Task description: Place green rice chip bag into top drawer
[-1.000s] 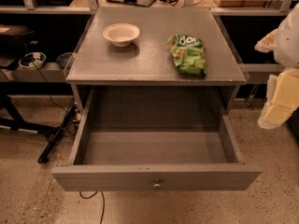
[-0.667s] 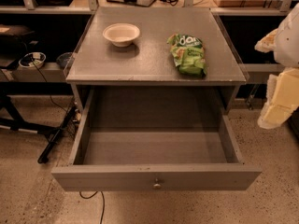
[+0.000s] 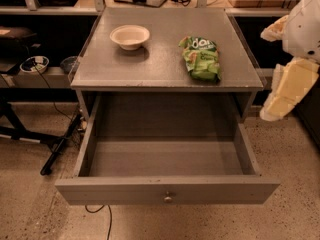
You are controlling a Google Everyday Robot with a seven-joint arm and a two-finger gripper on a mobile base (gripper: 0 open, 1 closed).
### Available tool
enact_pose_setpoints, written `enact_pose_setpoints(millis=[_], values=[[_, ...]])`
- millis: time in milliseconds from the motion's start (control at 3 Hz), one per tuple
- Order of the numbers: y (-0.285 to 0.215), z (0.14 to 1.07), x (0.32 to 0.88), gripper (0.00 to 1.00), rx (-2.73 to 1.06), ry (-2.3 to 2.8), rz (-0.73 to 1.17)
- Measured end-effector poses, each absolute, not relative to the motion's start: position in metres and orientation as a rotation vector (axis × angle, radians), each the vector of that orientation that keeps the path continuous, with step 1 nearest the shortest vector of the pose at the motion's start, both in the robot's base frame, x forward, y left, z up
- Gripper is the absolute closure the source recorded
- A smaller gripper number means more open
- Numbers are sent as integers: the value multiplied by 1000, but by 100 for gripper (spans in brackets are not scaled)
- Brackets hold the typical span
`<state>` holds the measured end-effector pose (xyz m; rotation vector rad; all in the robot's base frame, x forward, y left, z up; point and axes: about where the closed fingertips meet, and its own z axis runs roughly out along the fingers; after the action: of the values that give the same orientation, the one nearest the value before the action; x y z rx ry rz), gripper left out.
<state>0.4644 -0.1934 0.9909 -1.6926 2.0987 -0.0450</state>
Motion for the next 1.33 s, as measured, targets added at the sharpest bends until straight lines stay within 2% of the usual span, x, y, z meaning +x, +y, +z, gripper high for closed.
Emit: enact_pose_setpoints(millis=[333,1000,1333], values=[[-180,979,516,0,-1631,2080,-74],[-184,978,525,0,-1554,2056,-101],[-191,977,553,0,-1468,2026,-159]])
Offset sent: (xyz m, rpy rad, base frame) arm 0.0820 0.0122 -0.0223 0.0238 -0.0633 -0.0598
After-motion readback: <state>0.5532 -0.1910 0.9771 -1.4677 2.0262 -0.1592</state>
